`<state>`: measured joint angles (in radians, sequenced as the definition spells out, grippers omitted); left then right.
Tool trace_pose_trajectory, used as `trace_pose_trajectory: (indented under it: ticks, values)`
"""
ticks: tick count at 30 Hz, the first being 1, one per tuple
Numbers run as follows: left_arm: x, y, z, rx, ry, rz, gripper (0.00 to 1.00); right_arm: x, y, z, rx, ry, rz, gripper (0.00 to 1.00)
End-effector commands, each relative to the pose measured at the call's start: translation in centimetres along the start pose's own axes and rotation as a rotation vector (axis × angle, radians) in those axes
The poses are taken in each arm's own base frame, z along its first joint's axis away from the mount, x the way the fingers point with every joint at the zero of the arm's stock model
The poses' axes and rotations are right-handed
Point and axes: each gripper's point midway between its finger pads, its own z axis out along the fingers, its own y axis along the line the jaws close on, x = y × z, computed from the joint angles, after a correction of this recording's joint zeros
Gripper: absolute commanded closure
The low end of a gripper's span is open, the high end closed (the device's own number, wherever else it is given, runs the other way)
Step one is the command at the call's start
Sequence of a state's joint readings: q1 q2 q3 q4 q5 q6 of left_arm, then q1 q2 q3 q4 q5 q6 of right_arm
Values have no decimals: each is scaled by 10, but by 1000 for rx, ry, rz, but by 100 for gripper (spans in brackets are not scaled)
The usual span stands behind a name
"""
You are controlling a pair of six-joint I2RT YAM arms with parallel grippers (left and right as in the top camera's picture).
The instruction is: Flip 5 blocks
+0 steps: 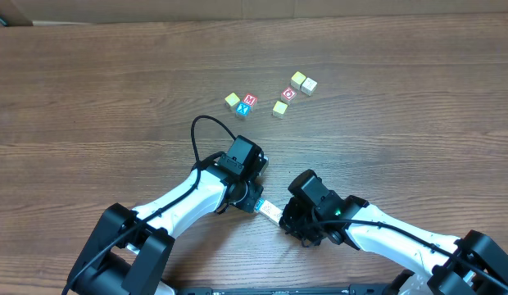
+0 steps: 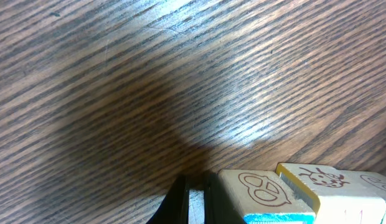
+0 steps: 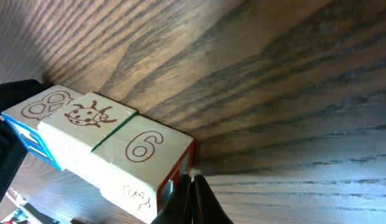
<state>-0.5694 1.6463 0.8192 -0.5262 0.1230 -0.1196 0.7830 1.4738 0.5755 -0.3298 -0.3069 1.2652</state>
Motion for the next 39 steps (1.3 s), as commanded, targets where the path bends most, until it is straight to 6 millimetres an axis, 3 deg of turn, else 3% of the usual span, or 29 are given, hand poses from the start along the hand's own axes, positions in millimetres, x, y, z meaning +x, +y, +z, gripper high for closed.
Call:
trace_pose_trajectory:
  ticks: [1, 32, 39]
  values:
    - [3, -1, 5, 0, 16, 46, 96, -1, 1, 2, -2, -11, 21, 96]
    - [-11, -2, 4, -1, -39, 159, 96, 4, 1, 2, -6, 12, 35, 96]
    - [-14, -3, 4, 0, -52, 160, 96, 13, 2, 4, 3, 20, 22, 96]
